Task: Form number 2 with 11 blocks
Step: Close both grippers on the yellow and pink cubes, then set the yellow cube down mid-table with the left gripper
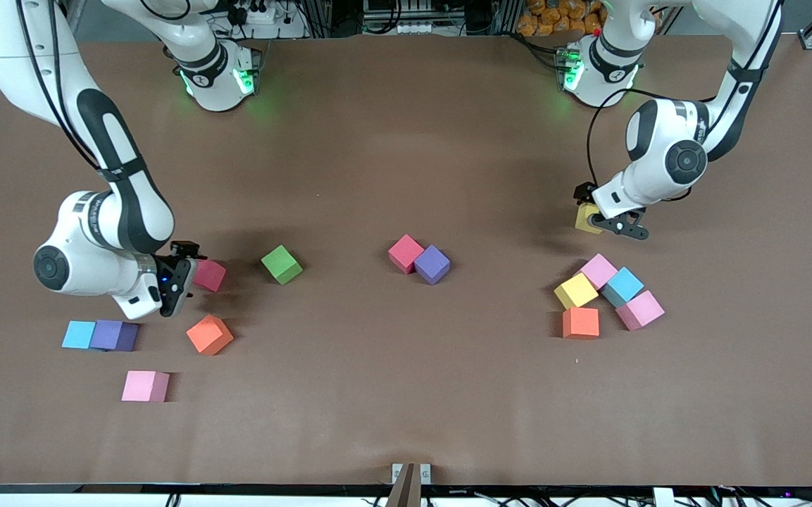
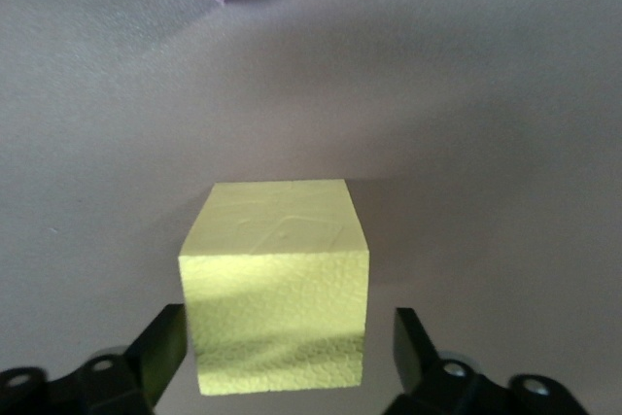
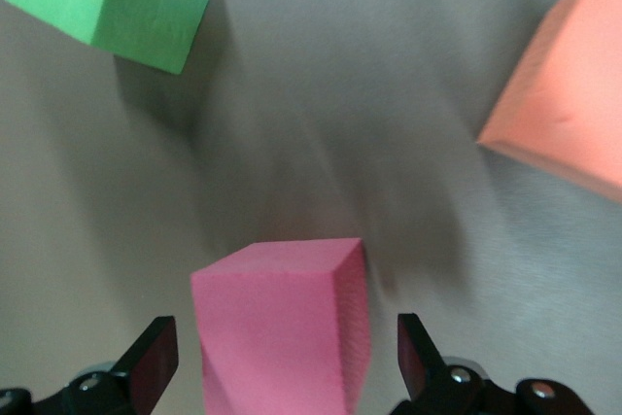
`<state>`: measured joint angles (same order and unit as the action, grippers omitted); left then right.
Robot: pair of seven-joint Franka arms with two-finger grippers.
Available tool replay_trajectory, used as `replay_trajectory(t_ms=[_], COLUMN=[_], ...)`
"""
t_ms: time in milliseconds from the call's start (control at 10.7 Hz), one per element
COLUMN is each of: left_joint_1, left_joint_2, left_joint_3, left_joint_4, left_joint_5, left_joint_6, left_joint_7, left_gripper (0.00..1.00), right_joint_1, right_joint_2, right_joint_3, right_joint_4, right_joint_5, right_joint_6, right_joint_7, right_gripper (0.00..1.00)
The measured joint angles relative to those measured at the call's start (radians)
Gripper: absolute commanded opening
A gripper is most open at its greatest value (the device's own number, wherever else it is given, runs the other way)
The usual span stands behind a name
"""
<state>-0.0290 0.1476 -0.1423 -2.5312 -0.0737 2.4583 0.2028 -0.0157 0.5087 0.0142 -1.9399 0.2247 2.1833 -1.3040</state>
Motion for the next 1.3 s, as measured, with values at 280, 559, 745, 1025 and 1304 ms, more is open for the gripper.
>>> replay_trajectory(t_ms=[280, 559, 745, 1025, 1304], left_joint_1=[0.0, -0.021, -0.072, -0.203, -0.281], left_joint_2=[0.009, -0.005, -0.049, -0.09, -0.088], left_joint_3=[0.015, 0.013, -0.034, -0.109, -0.257], left_joint_4=[0.003, 0.062, 0.098, 0.19, 0.25], left_joint_5=[0.0, -0.003, -0.062, -0.202, -0.214], left_joint_6=[0.004, -0.083, -0.172, -0.35, -0.374], left_joint_7=[0.0, -0.067, -0.161, -0.315, -0.517], left_gripper=[0.0, 0.0, 0.0, 0.0, 0.0], right_joint_1=[0.0, 0.008, 0.029, 0.039, 0.053], right_joint_2=[0.0, -0.003, -0.019, -0.059, -0.105], right_joint_3=[0.001, 0.003, 0.006, 0.006, 0.01], right_joint_4=[-0.053, -0.05, 0.009, 0.067, 0.071], right_joint_5=[0.007, 0.009, 0.013, 0.016, 0.017], right_joint_6=[0.05, 0.045, -0.069, -0.168, -0.235], right_joint_7=[-0.004, -0.004, 0.073, 0.171, 0.285], right_gripper=[0.46, 0.09, 0.07, 0.08, 0.08])
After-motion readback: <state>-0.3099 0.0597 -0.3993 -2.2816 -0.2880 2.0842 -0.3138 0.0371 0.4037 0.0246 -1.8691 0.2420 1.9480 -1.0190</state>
